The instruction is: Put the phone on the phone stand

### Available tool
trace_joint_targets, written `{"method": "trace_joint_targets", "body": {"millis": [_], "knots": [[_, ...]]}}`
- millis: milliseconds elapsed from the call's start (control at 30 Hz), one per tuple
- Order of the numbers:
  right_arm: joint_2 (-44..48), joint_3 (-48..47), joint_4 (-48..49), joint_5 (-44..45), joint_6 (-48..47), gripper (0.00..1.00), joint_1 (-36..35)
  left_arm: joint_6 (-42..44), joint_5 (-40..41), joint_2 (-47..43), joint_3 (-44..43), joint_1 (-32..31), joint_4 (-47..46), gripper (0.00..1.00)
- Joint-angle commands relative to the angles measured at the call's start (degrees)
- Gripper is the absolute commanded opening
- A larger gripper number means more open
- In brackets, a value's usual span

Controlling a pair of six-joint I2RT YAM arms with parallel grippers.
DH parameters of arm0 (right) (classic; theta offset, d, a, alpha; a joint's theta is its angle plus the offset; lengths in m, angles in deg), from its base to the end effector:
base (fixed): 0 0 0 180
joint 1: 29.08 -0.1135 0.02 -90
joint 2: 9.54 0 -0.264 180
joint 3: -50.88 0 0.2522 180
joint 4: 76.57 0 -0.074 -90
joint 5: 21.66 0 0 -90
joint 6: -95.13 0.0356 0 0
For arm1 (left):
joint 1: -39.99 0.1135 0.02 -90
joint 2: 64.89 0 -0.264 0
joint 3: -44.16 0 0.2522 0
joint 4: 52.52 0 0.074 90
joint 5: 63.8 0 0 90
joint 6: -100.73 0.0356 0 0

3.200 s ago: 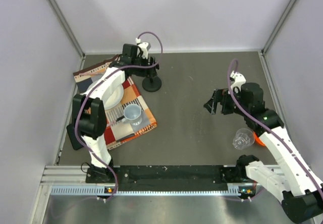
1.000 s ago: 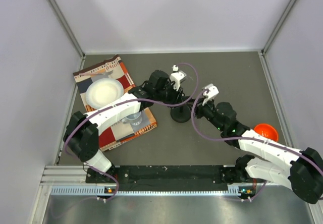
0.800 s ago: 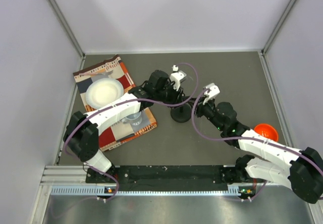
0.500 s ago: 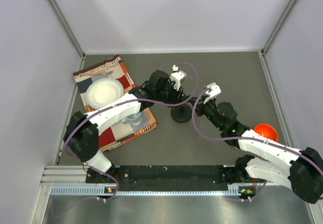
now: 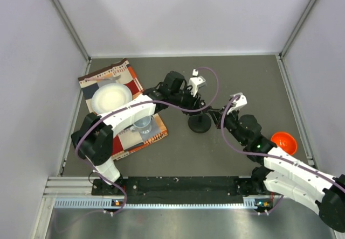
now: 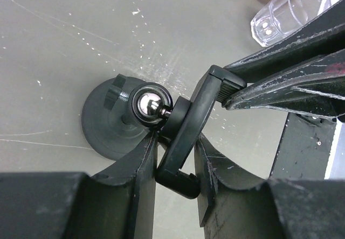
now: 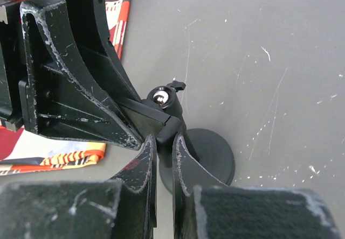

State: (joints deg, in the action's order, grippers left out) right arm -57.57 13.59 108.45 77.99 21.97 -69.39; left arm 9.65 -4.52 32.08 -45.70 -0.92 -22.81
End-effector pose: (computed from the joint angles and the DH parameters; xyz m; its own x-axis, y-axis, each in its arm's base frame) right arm 0.1562 0.1247 0.2519 -0.2207 0.1873 -0.9572 -0.4667 0.8415 0.2723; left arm 0.2798 -0.2665 0.2816 -0.4693 0.3852 -0.7946 0.8633 0.3892 -0.3212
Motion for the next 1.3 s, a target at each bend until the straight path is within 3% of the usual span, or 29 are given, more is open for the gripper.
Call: {"method": "trace_joint_targets", "body": {"millis": [0,67,133,167,200,300,367,500,900,1000,1100,1200,1233,1267], "knots": [[4.3,0.3,-2.2,-4.1,6.8,0.00,-1.1,-2.1,-2.1,1.2,-1.0,0.6,-1.2,0.22],[4.7,-0.4,-3.9,-2.6,5.8,0.00,-1.1,-4.4,-1.3,-0.1,0.0,0.6,-2.4,0.35],[5.2,-1.2,-6.3,-1.7,5.0,0.03,-1.0,-5.5,-0.1,-2.0,0.9,0.6,-3.3,0.57],[5.4,-1.4,-6.9,-1.7,4.6,0.21,-1.1,-6.6,0.5,-2.9,1.4,0.6,-3.7,0.77],[5.6,-2.2,-8.5,-2.3,4.3,0.26,-1.1,-6.9,1.4,-3.9,1.9,0.7,-4.5,0.83],[5.7,-3.9,-11.2,-2.3,3.8,0.37,-1.1,-7.9,3.2,-8.7,5.0,1.0,-6.7,0.86],[5.3,-4.7,-13.6,-2.1,2.9,0.44,-1.1,-8.4,4.3,-9.7,5.8,1.1,-7.5,0.82],[4.9,-5.6,-14.9,-1.4,2.1,0.45,-1.1,-8.6,4.6,-10.7,5.6,1.1,-5.9,0.70],[2.3,-7.3,-14.1,-0.3,1.6,0.36,-1.1,-10.0,-0.6,-8.7,8.2,-0.1,-7.7,0.70],[2.1,-7.4,-13.0,-0.2,0.7,0.33,-1.1,-10.0,-0.1,-8.2,8.4,-0.1,-7.8,0.62],[1.0,-7.5,-12.2,0.0,0.4,0.30,-1.1,-9.8,0.2,-7.2,8.0,-0.1,-7.6,0.51],[0.3,-7.8,-13.2,2.6,0.5,0.19,-1.1,-9.6,1.2,-7.1,8.0,-0.1,-7.7,0.34],[0.6,-7.6,-13.2,3.3,0.5,0.11,-1.1,-9.4,3.1,-7.1,7.9,-0.2,-7.0,0.24],[1.4,-7.2,-13.2,5.3,0.5,0.03,-1.1,-9.2,4.1,-7.2,7.8,-0.2,-6.5,0.00]]}}
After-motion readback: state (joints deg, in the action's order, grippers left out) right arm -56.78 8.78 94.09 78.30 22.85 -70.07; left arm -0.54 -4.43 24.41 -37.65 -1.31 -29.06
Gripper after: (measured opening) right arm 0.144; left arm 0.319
